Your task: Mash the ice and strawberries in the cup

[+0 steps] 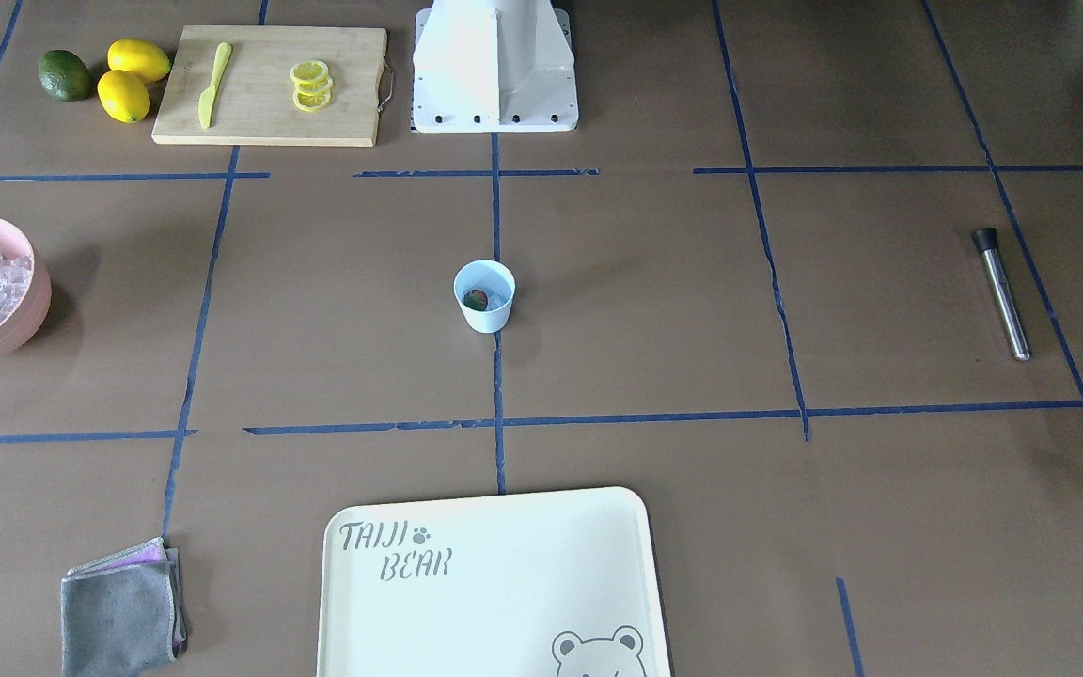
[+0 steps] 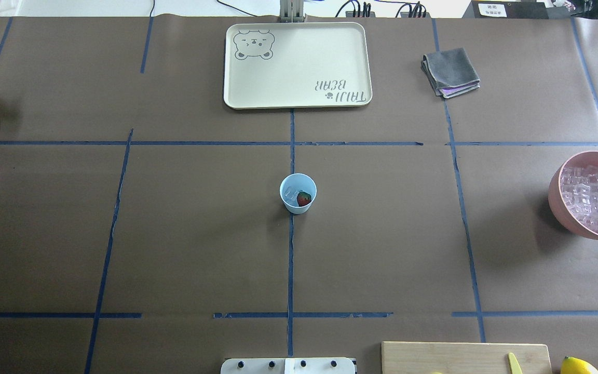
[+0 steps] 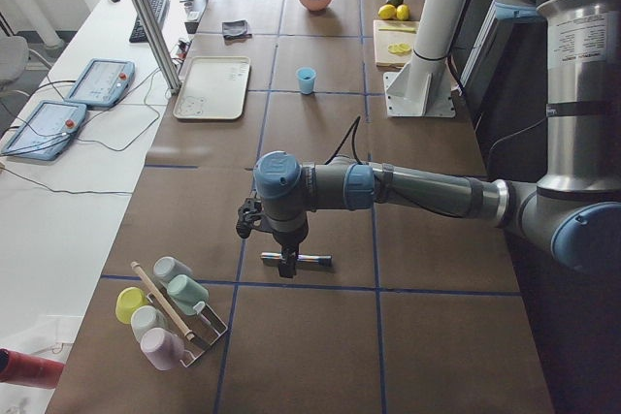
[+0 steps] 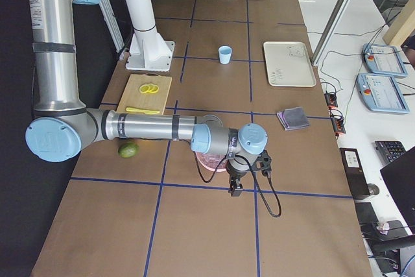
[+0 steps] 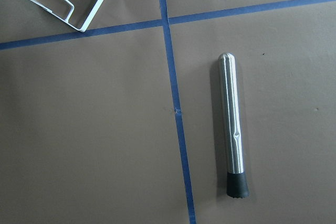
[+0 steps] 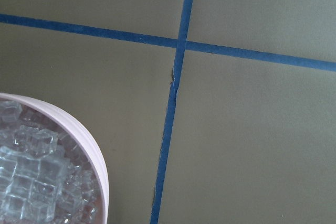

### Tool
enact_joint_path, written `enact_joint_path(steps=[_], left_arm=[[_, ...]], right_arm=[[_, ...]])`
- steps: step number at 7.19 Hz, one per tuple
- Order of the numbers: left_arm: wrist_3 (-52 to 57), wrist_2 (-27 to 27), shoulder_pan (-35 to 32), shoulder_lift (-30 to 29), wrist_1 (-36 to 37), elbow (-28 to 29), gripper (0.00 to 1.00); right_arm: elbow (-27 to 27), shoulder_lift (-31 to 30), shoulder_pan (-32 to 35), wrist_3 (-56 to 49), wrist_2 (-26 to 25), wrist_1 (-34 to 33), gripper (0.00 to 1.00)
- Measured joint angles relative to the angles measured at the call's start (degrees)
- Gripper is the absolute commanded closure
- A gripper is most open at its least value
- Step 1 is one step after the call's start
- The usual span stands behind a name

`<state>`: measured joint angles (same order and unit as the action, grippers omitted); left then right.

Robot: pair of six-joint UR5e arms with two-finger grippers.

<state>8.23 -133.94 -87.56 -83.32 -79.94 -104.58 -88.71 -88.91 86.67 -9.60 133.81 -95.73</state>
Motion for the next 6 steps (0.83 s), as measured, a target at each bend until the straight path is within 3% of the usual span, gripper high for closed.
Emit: enact_joint_path(steps=[6], left_arm=[[-0.06, 0.44, 1.86, 0.24, 0.17, 0.2, 0.0]], right_arm=[[-0.34, 0.03, 0.06, 0.42, 0.33, 0.01, 0.0]])
